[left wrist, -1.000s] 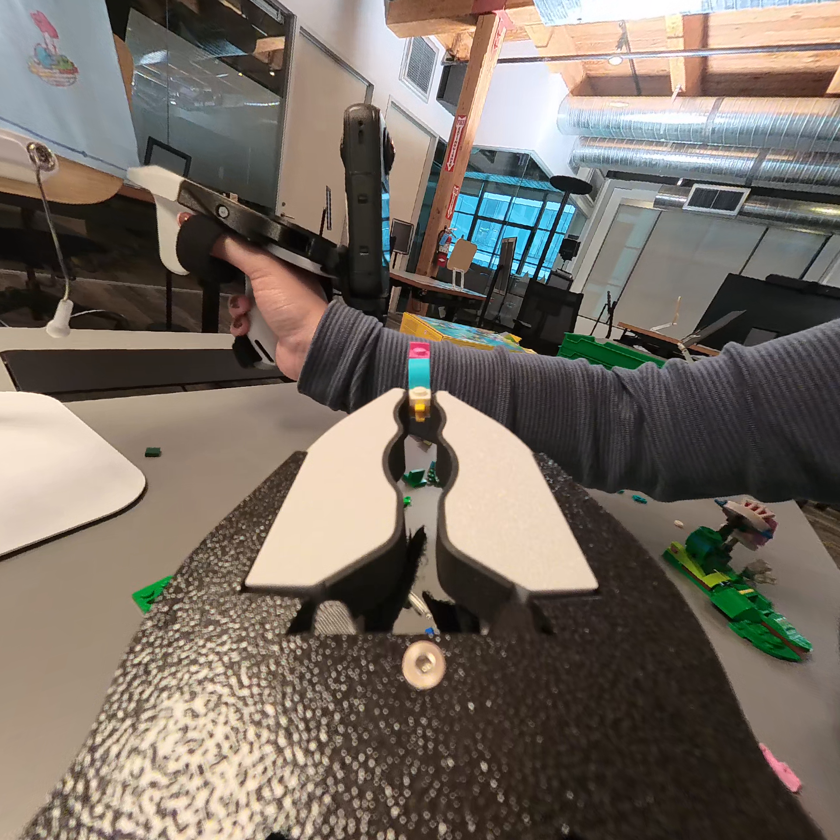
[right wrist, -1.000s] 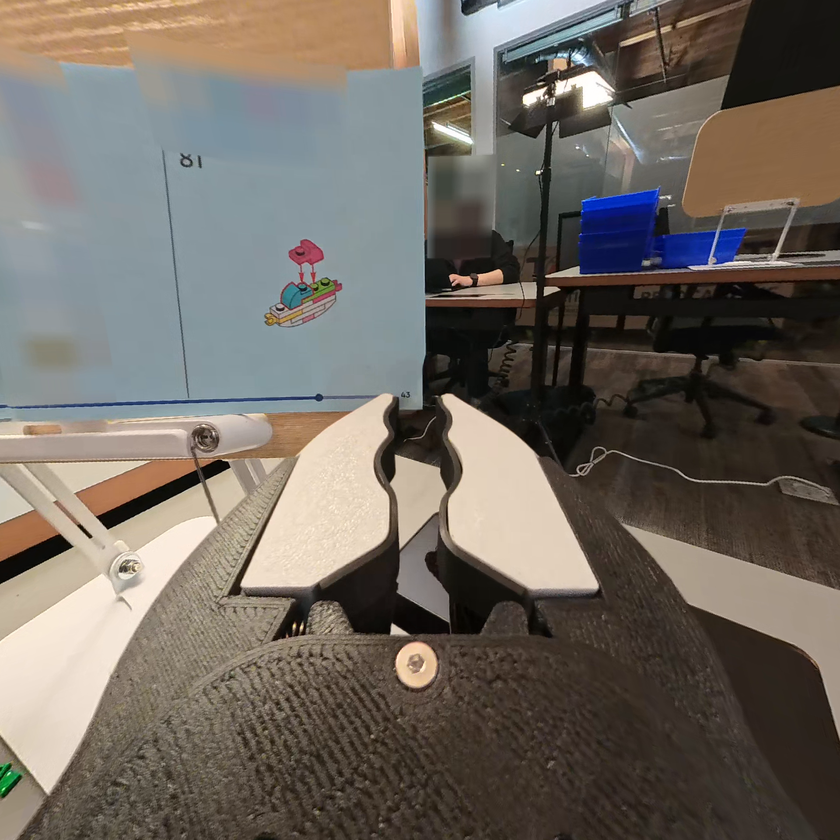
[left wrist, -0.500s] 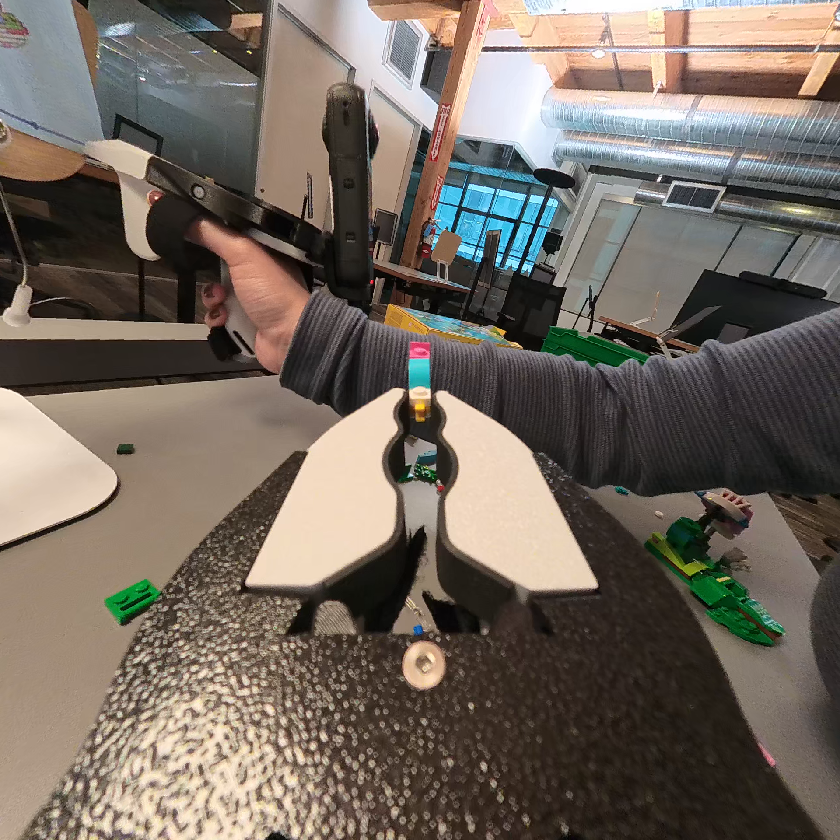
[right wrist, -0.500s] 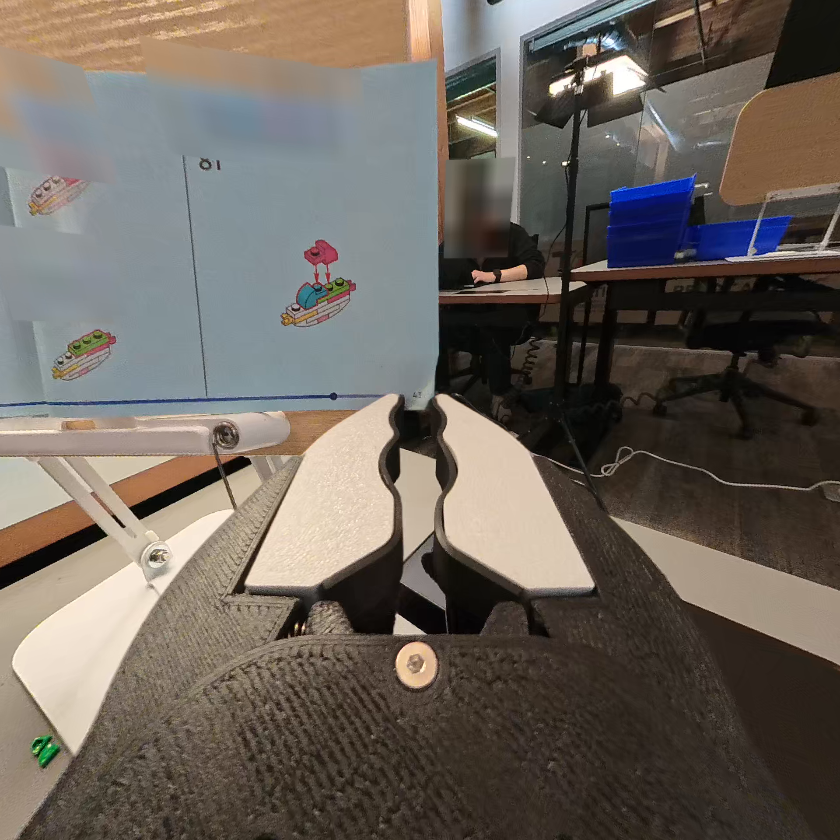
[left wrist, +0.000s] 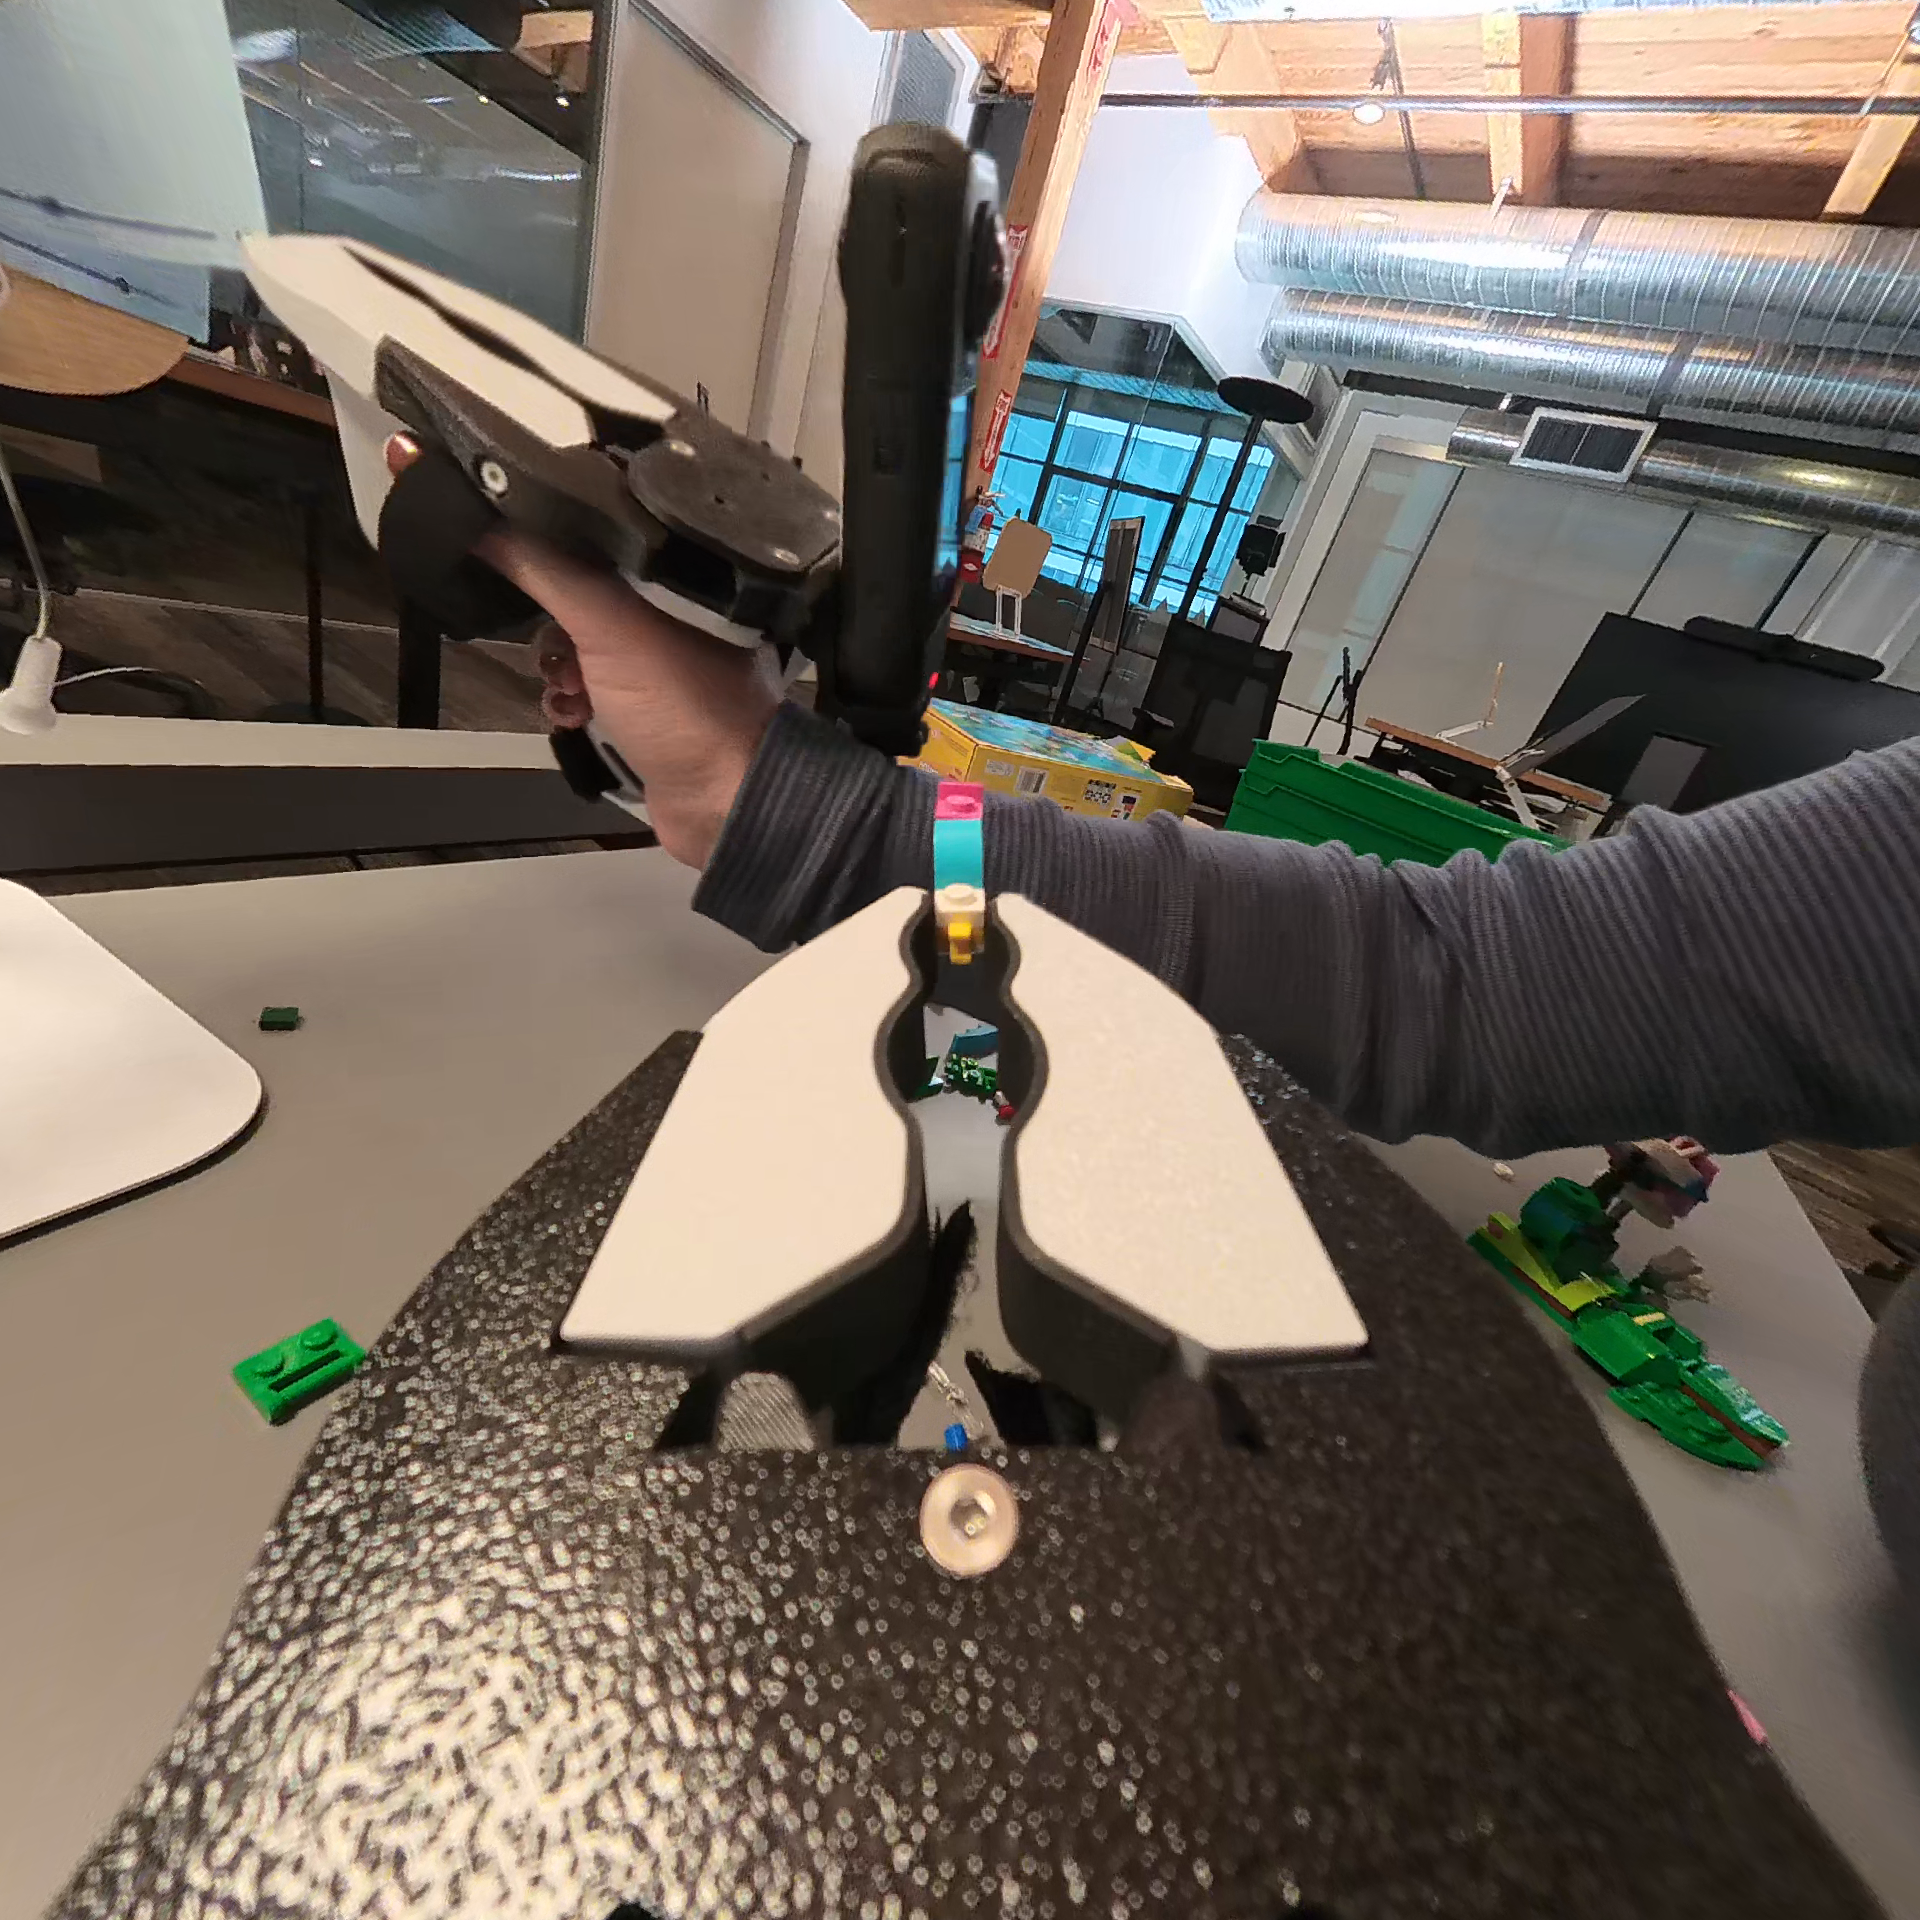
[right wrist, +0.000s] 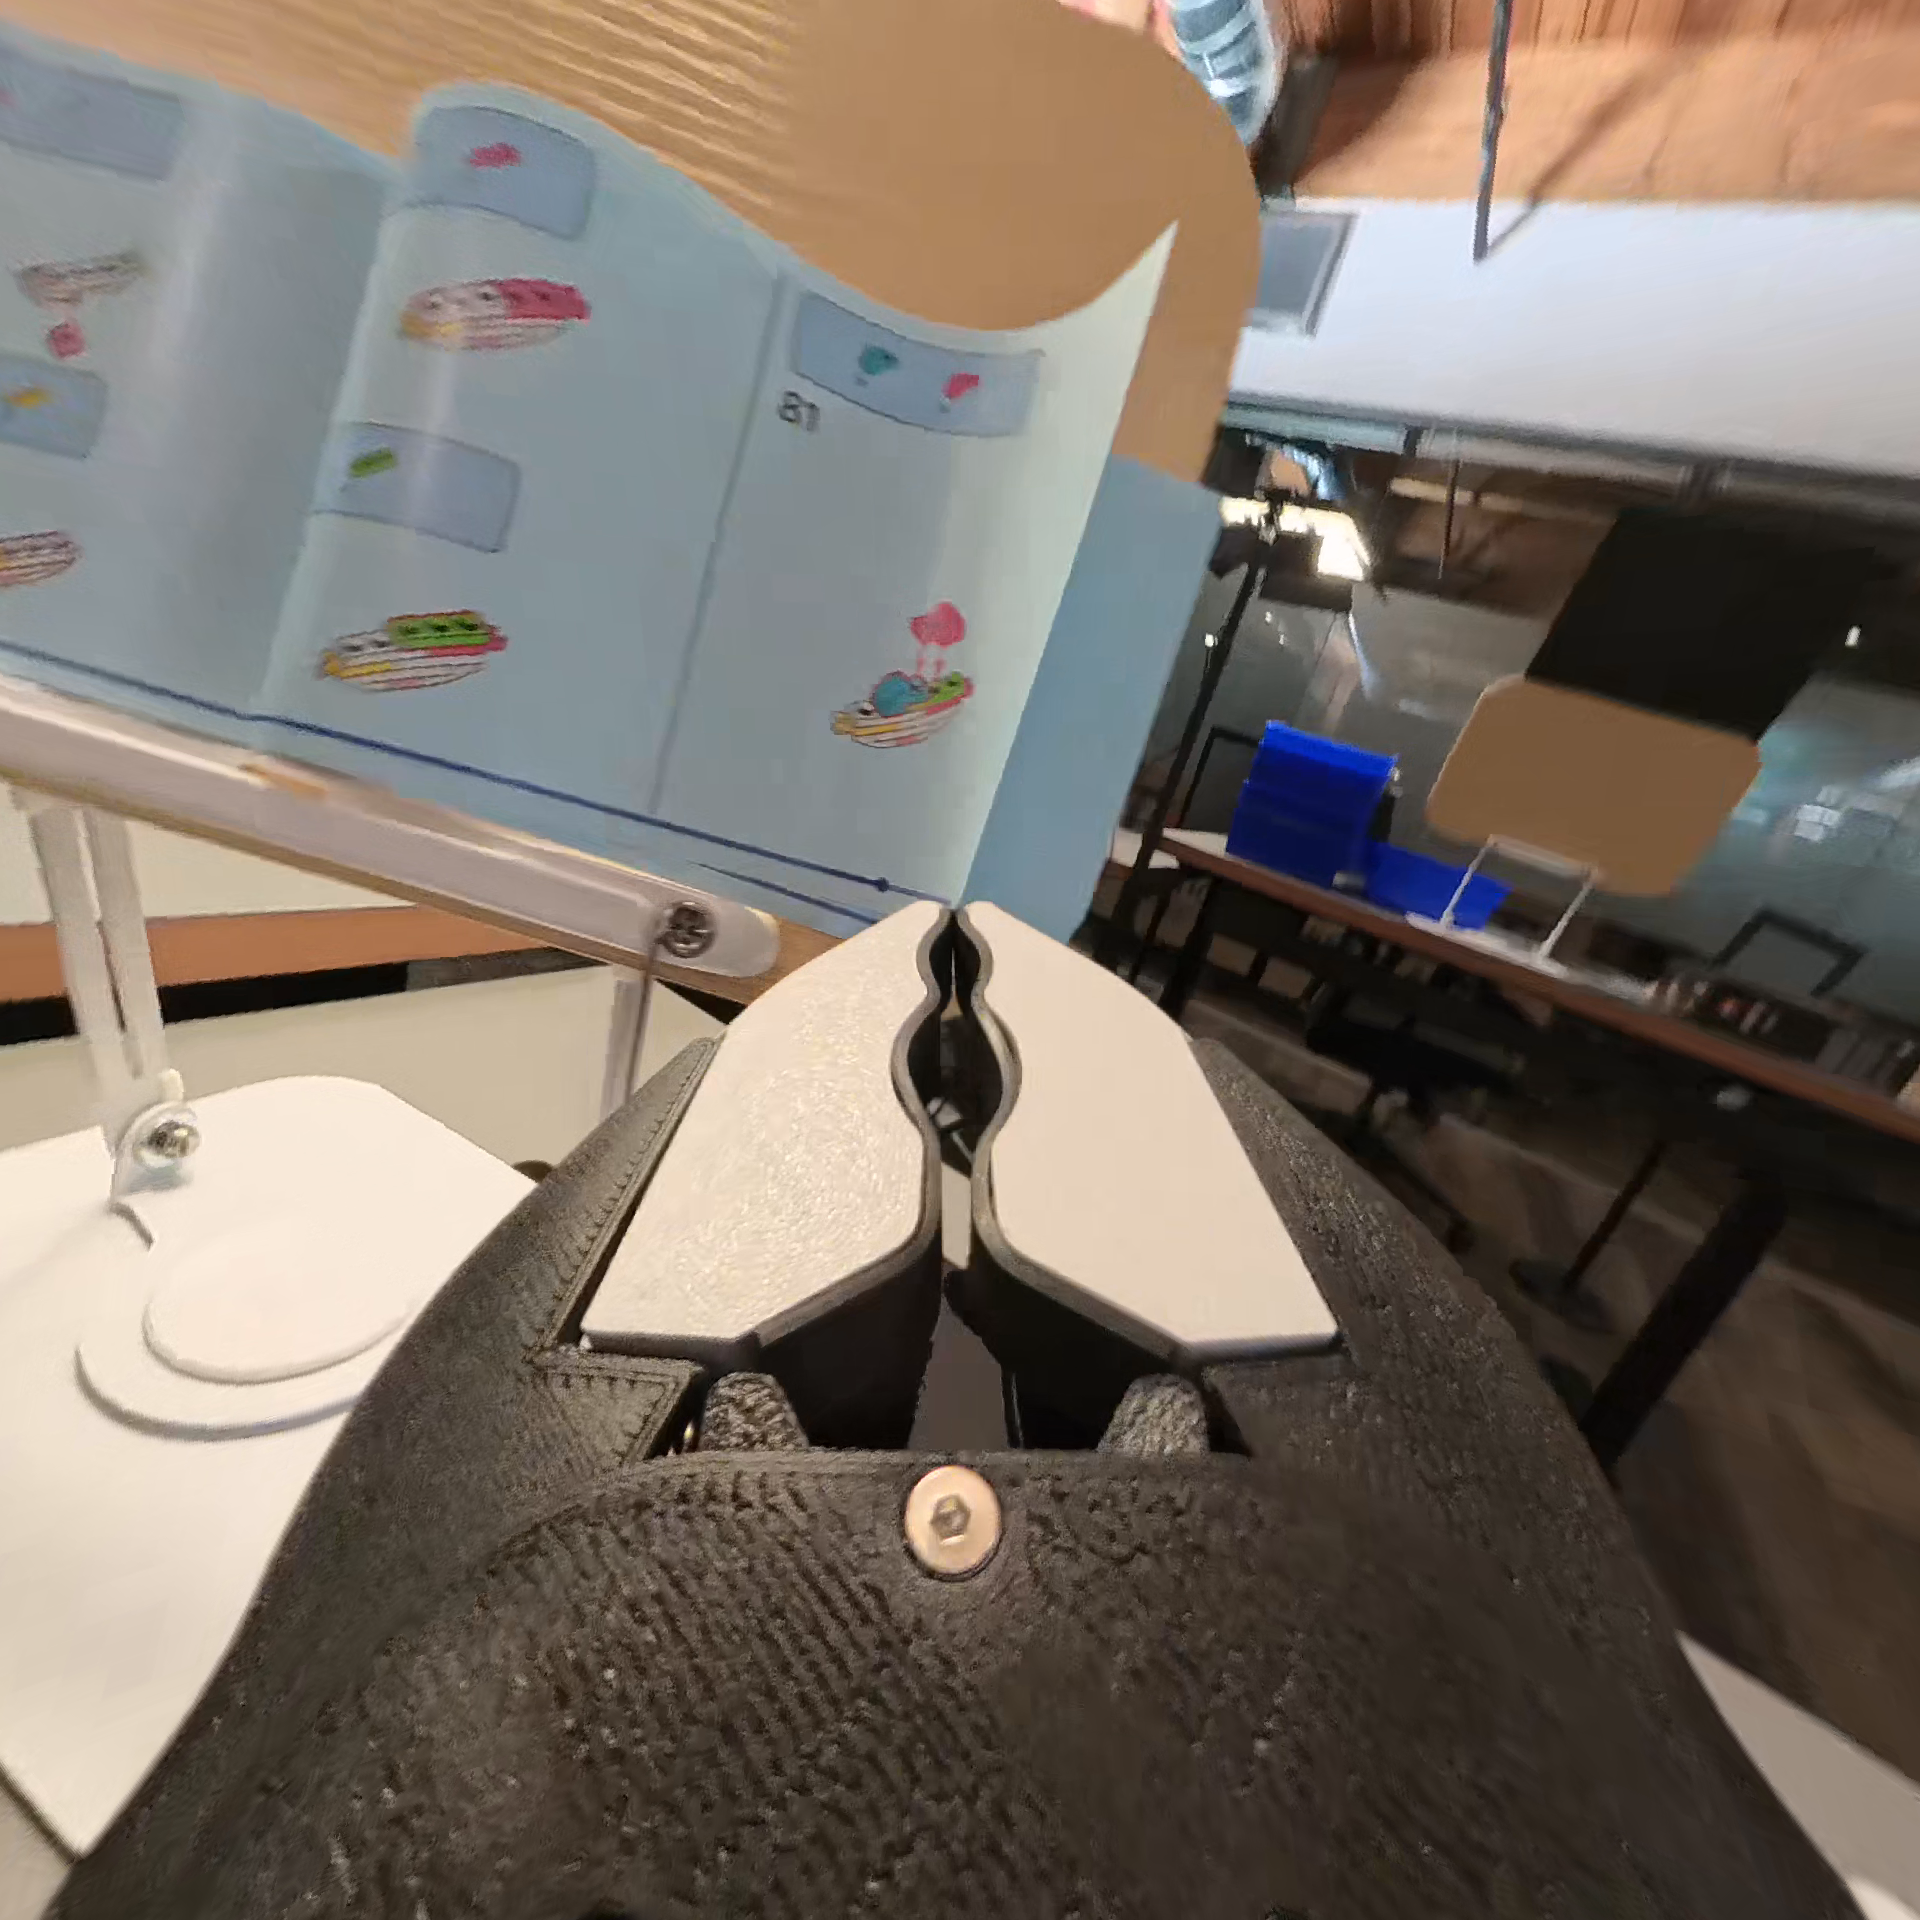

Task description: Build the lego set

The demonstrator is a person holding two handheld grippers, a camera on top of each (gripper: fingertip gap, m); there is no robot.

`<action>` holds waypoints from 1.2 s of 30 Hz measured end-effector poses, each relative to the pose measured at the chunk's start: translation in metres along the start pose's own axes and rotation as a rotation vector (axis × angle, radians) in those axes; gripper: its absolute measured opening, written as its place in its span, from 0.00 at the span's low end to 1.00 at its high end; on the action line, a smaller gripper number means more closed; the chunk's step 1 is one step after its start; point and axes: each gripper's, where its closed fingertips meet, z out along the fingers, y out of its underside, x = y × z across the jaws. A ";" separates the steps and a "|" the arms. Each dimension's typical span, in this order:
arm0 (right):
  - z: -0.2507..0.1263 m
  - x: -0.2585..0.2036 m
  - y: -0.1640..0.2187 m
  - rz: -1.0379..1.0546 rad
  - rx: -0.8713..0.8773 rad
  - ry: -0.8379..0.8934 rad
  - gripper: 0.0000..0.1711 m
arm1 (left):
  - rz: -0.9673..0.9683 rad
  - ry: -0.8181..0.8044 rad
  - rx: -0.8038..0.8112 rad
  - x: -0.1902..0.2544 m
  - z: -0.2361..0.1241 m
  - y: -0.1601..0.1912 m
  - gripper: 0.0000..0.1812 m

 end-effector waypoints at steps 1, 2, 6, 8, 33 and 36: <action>-0.003 -0.005 -0.006 -0.051 0.019 -0.010 0.00 | 0.001 0.000 -0.003 0.000 0.000 0.001 0.04; -0.006 -0.011 -0.012 -0.101 0.040 -0.022 0.00 | 0.001 0.001 -0.005 0.000 0.001 0.001 0.04; -0.016 -0.030 -0.033 -0.251 0.108 -0.063 0.00 | -0.001 0.003 -0.010 0.000 0.001 0.002 0.04; -0.020 -0.036 -0.040 -0.289 0.130 -0.081 0.00 | -0.004 0.003 -0.013 0.000 0.001 0.003 0.04; -0.076 -0.180 -0.149 -0.551 0.375 -0.644 0.00 | -0.064 -0.020 -0.060 -0.007 0.003 0.014 0.04; -0.061 -0.225 -0.149 -0.621 0.288 -0.784 0.00 | -0.072 -0.030 -0.071 -0.010 0.004 0.017 0.04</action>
